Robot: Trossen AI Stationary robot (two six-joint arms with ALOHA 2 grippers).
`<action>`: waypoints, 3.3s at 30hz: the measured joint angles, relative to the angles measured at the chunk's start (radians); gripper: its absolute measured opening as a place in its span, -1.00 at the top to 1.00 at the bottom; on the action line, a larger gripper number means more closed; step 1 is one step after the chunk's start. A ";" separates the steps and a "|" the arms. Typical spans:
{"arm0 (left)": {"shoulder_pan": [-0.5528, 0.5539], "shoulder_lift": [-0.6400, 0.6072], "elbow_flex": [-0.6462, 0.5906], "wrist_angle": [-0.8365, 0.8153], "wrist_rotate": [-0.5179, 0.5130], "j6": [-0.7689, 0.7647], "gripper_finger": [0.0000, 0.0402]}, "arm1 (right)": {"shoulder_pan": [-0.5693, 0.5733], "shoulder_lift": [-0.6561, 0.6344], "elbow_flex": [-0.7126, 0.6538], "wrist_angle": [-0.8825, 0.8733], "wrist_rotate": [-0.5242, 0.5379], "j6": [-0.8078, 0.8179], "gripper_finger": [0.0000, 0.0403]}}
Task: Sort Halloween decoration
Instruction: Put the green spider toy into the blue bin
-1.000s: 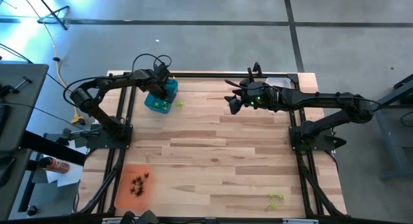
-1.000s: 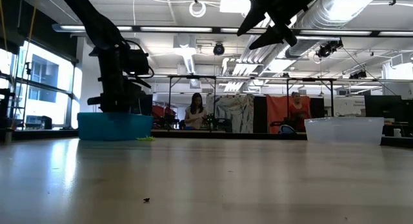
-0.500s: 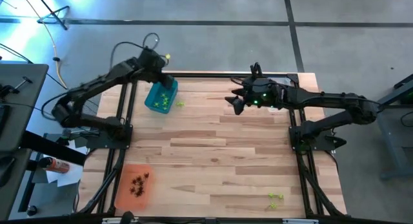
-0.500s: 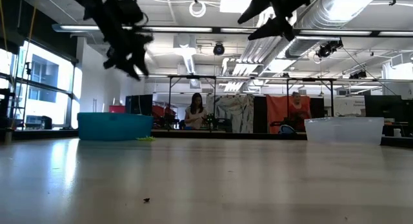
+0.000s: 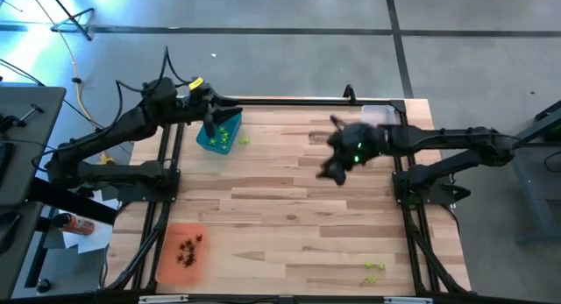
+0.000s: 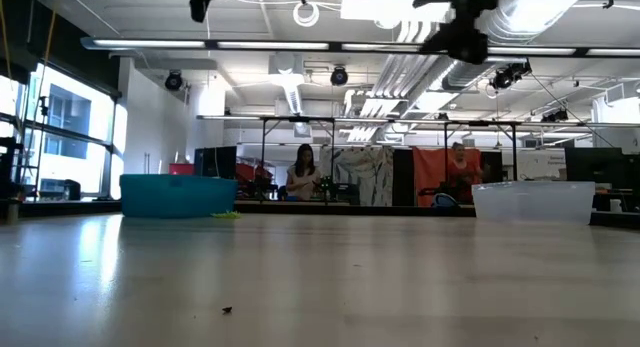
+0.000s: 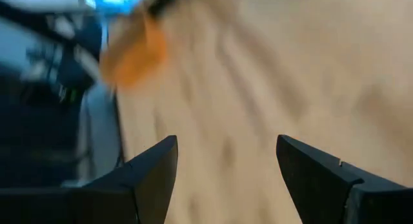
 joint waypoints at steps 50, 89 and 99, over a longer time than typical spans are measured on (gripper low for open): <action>-0.052 0.061 -0.002 0.099 -0.010 -0.024 0.31 | 0.821 0.684 0.005 -0.232 -0.167 1.153 0.28; -0.171 0.131 -0.002 0.145 -0.005 0.006 0.31 | 0.161 0.059 -0.003 0.067 0.412 -0.275 1.00; -0.268 0.280 -0.002 0.204 -0.003 0.022 0.31 | -0.035 0.160 -0.002 0.754 0.073 -0.641 1.00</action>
